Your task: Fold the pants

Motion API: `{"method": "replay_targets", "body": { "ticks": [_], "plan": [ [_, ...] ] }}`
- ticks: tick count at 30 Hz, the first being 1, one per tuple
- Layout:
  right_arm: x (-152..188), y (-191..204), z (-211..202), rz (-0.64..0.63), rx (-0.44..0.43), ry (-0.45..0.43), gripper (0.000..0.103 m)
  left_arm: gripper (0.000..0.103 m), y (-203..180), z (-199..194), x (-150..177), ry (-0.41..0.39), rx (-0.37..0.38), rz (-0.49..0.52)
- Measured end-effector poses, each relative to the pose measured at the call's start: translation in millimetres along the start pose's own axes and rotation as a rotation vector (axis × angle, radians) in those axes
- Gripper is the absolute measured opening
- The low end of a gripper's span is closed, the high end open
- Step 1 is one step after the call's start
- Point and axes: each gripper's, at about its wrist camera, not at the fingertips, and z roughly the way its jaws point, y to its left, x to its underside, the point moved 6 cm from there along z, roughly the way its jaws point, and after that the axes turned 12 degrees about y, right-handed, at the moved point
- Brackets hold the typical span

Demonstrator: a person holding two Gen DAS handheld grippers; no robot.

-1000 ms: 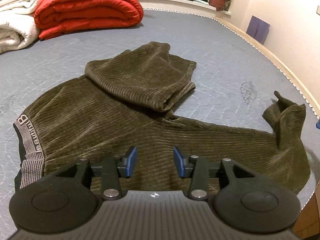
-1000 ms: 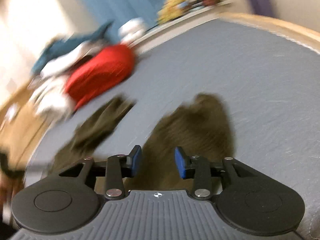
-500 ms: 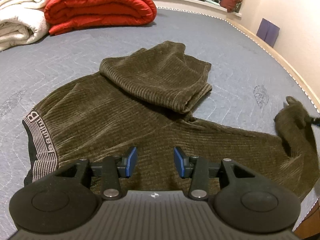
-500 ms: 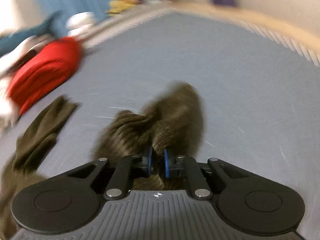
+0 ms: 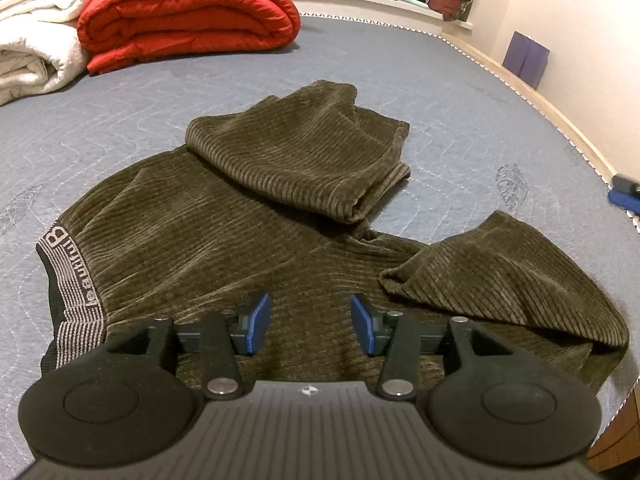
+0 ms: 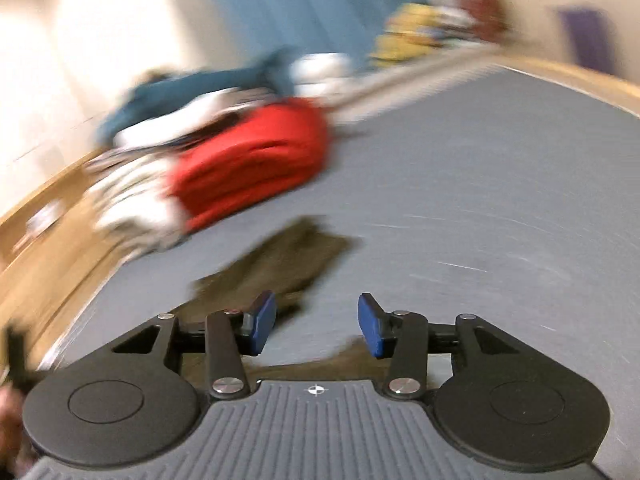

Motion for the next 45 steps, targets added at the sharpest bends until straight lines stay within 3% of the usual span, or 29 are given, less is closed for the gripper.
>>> {"method": "replay_targets", "body": {
  "ticks": [4, 8, 13, 15, 17, 19, 23, 27, 29, 31, 33, 34, 35, 37, 39, 42, 45],
  "plan": [
    [11, -24, 35, 0.011, 0.075, 0.123, 0.051, 0.050, 2, 0, 0, 0.005, -0.005, -0.006],
    [24, -1, 70, -0.116, 0.078, 0.251, 0.061, 0.050, 1, 2, -1, 0.008, -0.004, -0.010],
    [31, 19, 107, -0.231, 0.144, 0.319, 0.062, 0.054, -1, 1, -4, 0.004, 0.001, -0.018],
    [32, 23, 123, -0.276, 0.198, 0.335, 0.055, 0.054, -1, 0, -5, 0.002, 0.003, -0.023],
    [31, 28, 132, -0.314, 0.247, 0.334, 0.013, 0.054, -3, 0, -7, 0.000, 0.008, -0.025],
    [29, 31, 132, -0.323, 0.259, 0.320, 0.011, 0.054, -6, 0, -9, 0.000, 0.012, -0.021],
    [17, 43, 98, -0.346, 0.199, 0.215, 0.010, 0.054, -15, 4, -12, 0.005, 0.022, -0.007],
    [-12, 27, 13, -0.237, 0.111, 0.002, 0.010, 0.054, -29, 6, -13, 0.007, 0.037, 0.014],
    [-24, -9, -46, -0.109, 0.136, -0.163, 0.010, 0.054, -40, 6, -13, 0.006, 0.052, 0.037],
    [-22, -66, -98, 0.095, 0.240, -0.312, 0.009, 0.054, -53, 6, -10, 0.010, 0.073, 0.068],
    [3, -143, -141, 0.379, 0.453, -0.407, 0.008, 0.054, -67, 7, -6, 0.019, 0.096, 0.116],
    [20, -176, -150, 0.490, 0.555, -0.388, 0.008, 0.054, -74, 8, -2, 0.026, 0.104, 0.143],
    [45, -216, -155, 0.608, 0.671, -0.310, 0.008, 0.055, -82, 10, 2, 0.039, 0.115, 0.174],
    [87, -269, -151, 0.768, 0.753, -0.167, 0.007, 0.058, -100, 17, 12, 0.080, 0.150, 0.256],
    [111, -295, -152, 0.880, 0.762, -0.128, 0.007, 0.060, -112, 23, 23, 0.106, 0.161, 0.309],
    [96, -287, -154, 0.814, 0.758, -0.149, 0.007, 0.060, -125, 33, 36, 0.148, 0.178, 0.360],
    [88, -286, -163, 0.829, 0.745, -0.178, 0.007, 0.060, -132, 44, 46, 0.184, 0.194, 0.384]
  ]
}}
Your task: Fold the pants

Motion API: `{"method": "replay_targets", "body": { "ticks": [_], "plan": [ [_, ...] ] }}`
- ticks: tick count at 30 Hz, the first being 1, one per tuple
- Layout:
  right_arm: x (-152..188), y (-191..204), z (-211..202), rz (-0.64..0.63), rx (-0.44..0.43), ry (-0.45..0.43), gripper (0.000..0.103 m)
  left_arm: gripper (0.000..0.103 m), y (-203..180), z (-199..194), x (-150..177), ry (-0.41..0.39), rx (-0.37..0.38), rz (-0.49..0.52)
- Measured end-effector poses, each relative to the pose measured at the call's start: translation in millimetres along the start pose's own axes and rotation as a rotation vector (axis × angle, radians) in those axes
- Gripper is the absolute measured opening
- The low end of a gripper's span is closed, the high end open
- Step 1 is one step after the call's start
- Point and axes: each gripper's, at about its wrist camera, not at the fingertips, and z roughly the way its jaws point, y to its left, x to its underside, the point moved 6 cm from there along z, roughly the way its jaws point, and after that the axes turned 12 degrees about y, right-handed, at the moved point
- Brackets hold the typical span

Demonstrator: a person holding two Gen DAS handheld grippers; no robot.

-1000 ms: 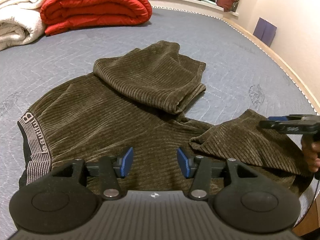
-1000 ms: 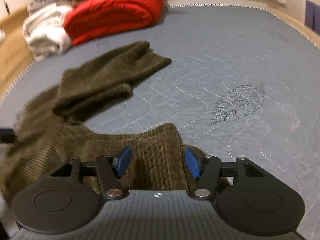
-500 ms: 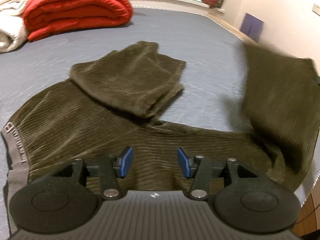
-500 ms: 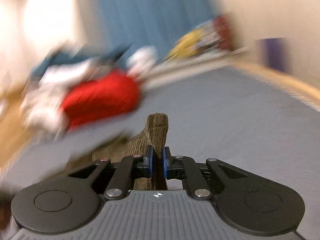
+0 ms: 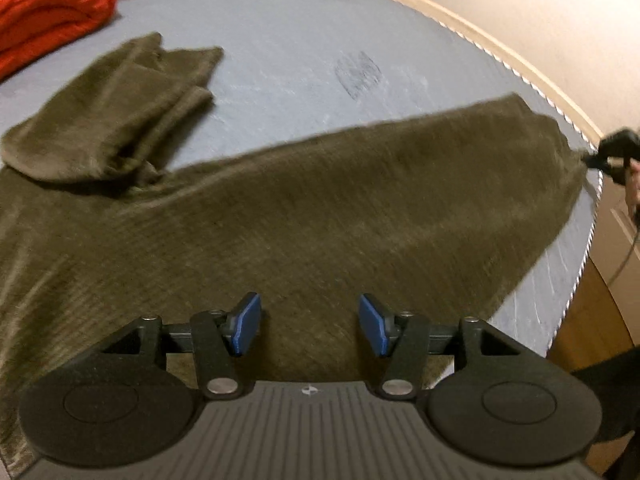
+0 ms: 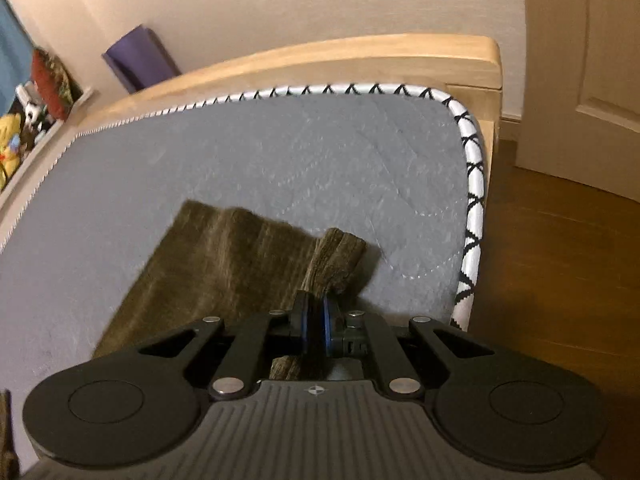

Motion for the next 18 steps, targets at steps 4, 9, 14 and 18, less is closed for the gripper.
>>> {"method": "replay_targets", "body": {
  "ticks": [4, 9, 14, 18],
  "plan": [
    [-4, -13, -1, 0.049, 0.092, -0.007, 0.000, 0.060, -3, 22, 15, 0.097, 0.058, 0.034],
    [-10, -38, -10, 0.094, 0.239, -0.028, 0.004, 0.060, -19, 28, 36, 0.156, -0.014, 0.197],
    [-1, 16, -35, -0.105, 0.075, -0.123, 0.019, 0.060, -15, 23, 57, 0.158, 0.000, 0.226],
    [39, 95, -41, -0.457, -0.136, -0.088, 0.070, 0.059, -15, 15, 80, 0.183, -0.005, 0.300]
  ]
}}
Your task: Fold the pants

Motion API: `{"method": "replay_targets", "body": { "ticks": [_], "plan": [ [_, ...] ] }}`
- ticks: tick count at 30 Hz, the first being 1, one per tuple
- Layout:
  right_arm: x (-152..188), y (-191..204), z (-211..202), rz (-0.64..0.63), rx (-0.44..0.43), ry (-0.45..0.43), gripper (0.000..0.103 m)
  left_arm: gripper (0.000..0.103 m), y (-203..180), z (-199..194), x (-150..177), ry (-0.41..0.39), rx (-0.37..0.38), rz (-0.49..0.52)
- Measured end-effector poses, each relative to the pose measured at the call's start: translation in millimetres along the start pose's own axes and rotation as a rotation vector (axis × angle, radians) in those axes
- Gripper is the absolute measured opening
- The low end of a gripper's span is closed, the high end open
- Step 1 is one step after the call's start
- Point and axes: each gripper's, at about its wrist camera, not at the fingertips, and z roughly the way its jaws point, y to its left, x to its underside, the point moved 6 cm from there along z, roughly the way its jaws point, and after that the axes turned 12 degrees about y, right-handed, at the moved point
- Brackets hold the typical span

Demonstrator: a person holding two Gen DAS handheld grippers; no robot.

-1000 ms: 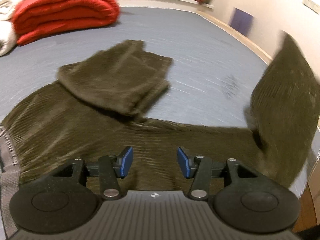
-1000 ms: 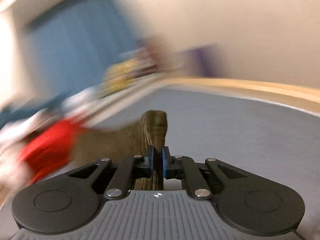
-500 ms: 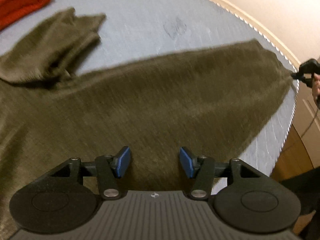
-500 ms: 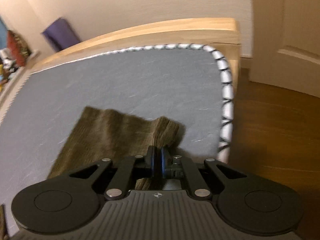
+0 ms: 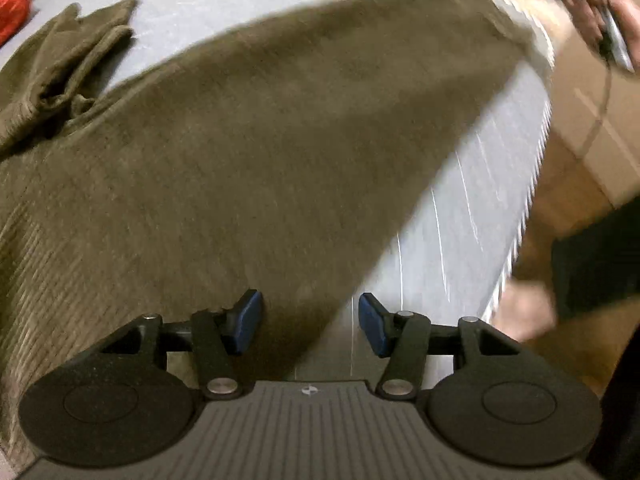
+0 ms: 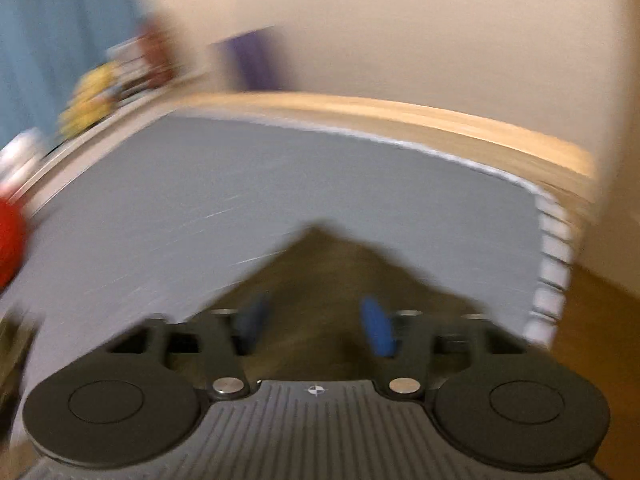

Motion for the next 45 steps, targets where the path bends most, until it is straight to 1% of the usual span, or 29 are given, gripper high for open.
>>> {"method": "replay_targets", "body": {
  "ticks": [1, 2, 4, 5, 6, 7, 9, 11, 13, 15, 17, 20, 22, 24, 27, 29, 31, 33, 34, 35, 36, 37, 38, 39, 40, 41, 42, 43, 45],
  "plan": [
    [5, 24, 1, -0.108, -0.040, 0.006, 0.073, 0.059, -5, -2, 7, -0.011, -0.022, 0.031],
    [13, 51, 1, -0.231, -0.076, 0.002, 0.073, 0.059, -6, -6, 13, -0.026, -0.015, 0.025],
    [35, 101, -4, -0.428, -0.136, -0.008, 0.073, 0.059, 5, -22, 24, -0.083, 0.034, -0.035],
    [48, 125, -7, -0.512, -0.173, -0.006, 0.073, 0.059, 17, -33, 29, -0.129, 0.043, -0.092],
    [61, 149, -13, -0.583, -0.216, -0.008, 0.073, 0.060, 30, -43, 35, -0.172, 0.036, -0.148],
    [74, 168, -18, -0.639, -0.258, -0.010, 0.073, 0.061, 50, -56, 45, -0.223, 0.017, -0.225],
    [103, 209, -27, -0.756, -0.352, 0.002, 0.072, 0.066, 87, -75, 66, -0.288, -0.028, -0.366],
    [133, 243, -36, -0.871, -0.431, 0.010, 0.072, 0.081, 133, -89, 94, -0.341, -0.110, -0.545],
    [160, 273, -51, -0.977, -0.490, 0.018, 0.072, 0.084, 172, -98, 122, -0.357, -0.178, -0.704],
    [185, 298, -65, -1.051, -0.543, 0.047, 0.072, 0.084, 205, -98, 149, -0.345, -0.201, -0.849],
    [211, 317, -76, -1.116, -0.599, 0.083, 0.072, 0.085, 230, -90, 167, -0.316, -0.170, -0.960],
    [249, 340, -87, -1.241, -0.658, 0.126, 0.072, 0.085, 253, -74, 182, -0.293, -0.090, -1.067],
    [273, 348, -98, -1.307, -0.680, 0.139, 0.072, 0.085, 263, -63, 189, -0.286, -0.029, -1.110],
    [293, 358, -102, -1.364, -0.698, 0.168, 0.072, 0.085, 274, -54, 191, -0.297, 0.033, -1.150],
    [320, 369, -103, -1.447, -0.719, 0.206, 0.072, 0.085, 285, -43, 191, -0.314, 0.156, -1.206],
    [334, 368, -103, -1.500, -0.718, 0.221, 0.072, 0.086, 293, -37, 188, -0.330, 0.203, -1.233],
    [340, 365, -97, -1.537, -0.705, 0.234, 0.072, 0.086, 298, -37, 184, -0.346, 0.222, -1.244],
    [345, 366, -90, -1.562, -0.688, 0.245, 0.070, 0.086, 301, -36, 179, -0.347, 0.217, -1.232],
    [347, 365, -87, -1.571, -0.678, 0.254, 0.064, 0.085, 303, -35, 177, -0.342, 0.203, -1.224],
    [349, 365, -83, -1.581, -0.668, 0.261, 0.056, 0.081, 304, -34, 175, -0.338, 0.186, -1.217],
    [353, 364, -80, -1.590, -0.665, 0.270, 0.055, 0.076, 305, -34, 175, -0.330, 0.162, -1.207],
    [354, 364, -81, -1.589, -0.679, 0.268, 0.049, 0.066, 307, -33, 174, -0.325, 0.141, -1.195],
    [354, 365, -83, -1.593, -0.696, 0.277, 0.036, 0.053, 308, -35, 174, -0.327, 0.118, -1.179],
    [357, 367, -83, -1.600, -0.700, 0.278, 0.029, 0.049, 310, -38, 174, -0.330, 0.106, -1.161],
    [357, 368, -86, -1.612, -0.699, 0.270, 0.020, 0.040, 311, -41, 174, -0.344, 0.100, -1.156],
    [358, 369, -89, -1.627, -0.706, 0.266, 0.017, 0.037, 312, -45, 176, -0.361, 0.090, -1.163],
    [359, 369, -92, -1.649, -0.723, 0.265, 0.016, 0.036, 311, -49, 176, -0.374, 0.073, -1.157],
    [361, 368, -94, -1.670, -0.734, 0.260, 0.016, 0.036, 310, -49, 174, -0.373, 0.050, -1.135],
    [360, 368, -95, -1.684, -0.736, 0.267, 0.015, 0.039, 306, -42, 172, -0.341, 0.014, -1.101]
  ]
}}
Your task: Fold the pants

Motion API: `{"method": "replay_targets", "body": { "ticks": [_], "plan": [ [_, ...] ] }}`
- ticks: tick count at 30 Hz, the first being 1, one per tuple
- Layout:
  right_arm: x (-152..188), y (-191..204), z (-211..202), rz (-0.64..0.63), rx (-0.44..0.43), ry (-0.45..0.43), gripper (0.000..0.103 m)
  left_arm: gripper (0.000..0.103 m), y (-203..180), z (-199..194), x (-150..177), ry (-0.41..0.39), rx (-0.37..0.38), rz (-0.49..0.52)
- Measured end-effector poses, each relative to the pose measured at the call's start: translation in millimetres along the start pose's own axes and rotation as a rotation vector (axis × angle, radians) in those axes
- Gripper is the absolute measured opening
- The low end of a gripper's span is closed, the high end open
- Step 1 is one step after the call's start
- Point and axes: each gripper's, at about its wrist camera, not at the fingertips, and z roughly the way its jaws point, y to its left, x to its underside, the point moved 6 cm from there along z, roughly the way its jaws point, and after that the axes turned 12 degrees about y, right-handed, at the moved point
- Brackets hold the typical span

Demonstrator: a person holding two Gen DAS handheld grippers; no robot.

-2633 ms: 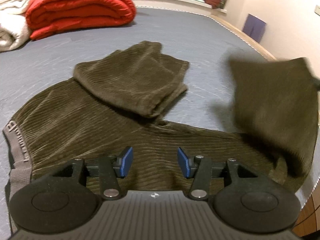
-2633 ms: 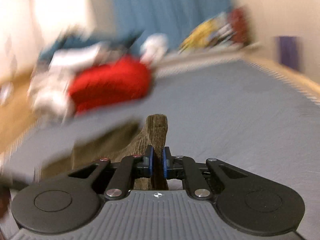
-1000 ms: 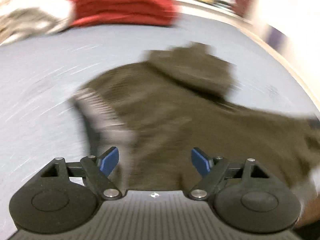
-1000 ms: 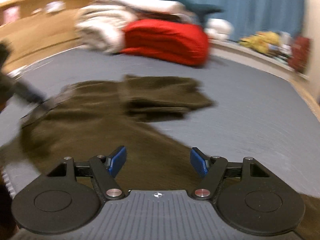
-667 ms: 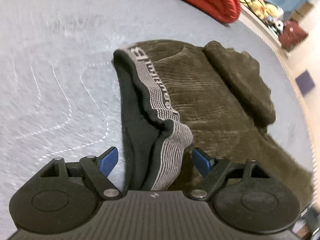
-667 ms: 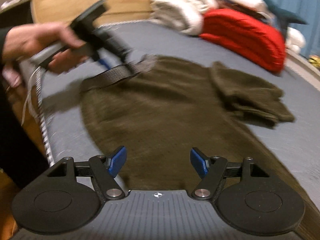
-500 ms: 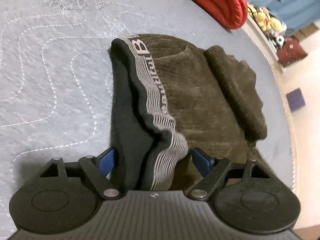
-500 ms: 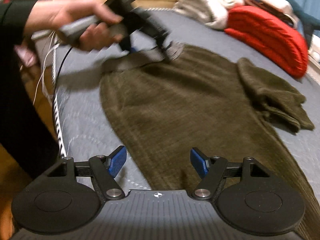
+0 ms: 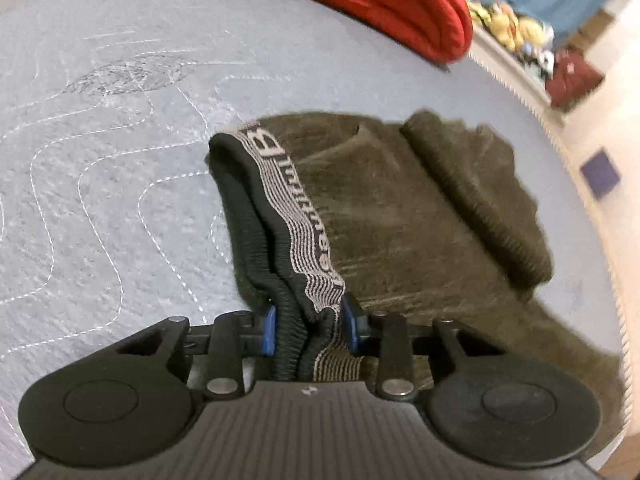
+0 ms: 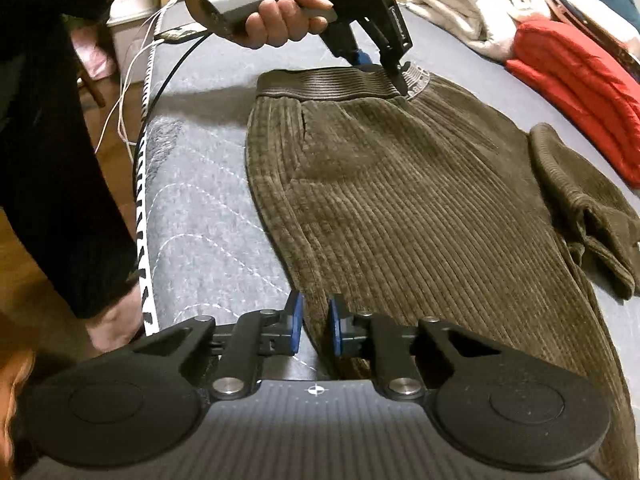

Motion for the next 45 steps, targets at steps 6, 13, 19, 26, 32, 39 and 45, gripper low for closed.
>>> {"method": "replay_targets", "body": {
  "ticks": [6, 13, 19, 26, 32, 39, 45],
  "plan": [
    [-8, -9, -17, 0.033, -0.046, -0.031, 0.032, 0.077, -29, -36, -4, -0.162, -0.361, 0.161],
    [-19, -28, -24, 0.227, -0.113, -0.114, 0.073, 0.053, -88, -44, 17, -0.232, -0.270, 0.380],
    [-3, -27, 13, 0.196, -0.040, 0.053, 0.072, 0.041, -70, 4, 27, -0.052, -0.380, 0.426],
    [-1, -48, 1, 0.314, -0.070, 0.005, 0.073, 0.042, -109, -14, 33, -0.096, -0.310, 0.481],
    [2, -43, 5, 0.256, -0.038, 0.037, 0.075, 0.045, -111, 9, 44, -0.022, -0.442, 0.541],
    [-3, -107, -48, 0.516, 0.015, -0.223, 0.075, 0.058, -167, -43, 42, -0.208, -0.324, 0.487],
    [19, -186, -83, 0.821, 0.143, -0.363, 0.075, 0.068, -212, -86, 19, -0.466, -0.182, 0.353]
  ]
}}
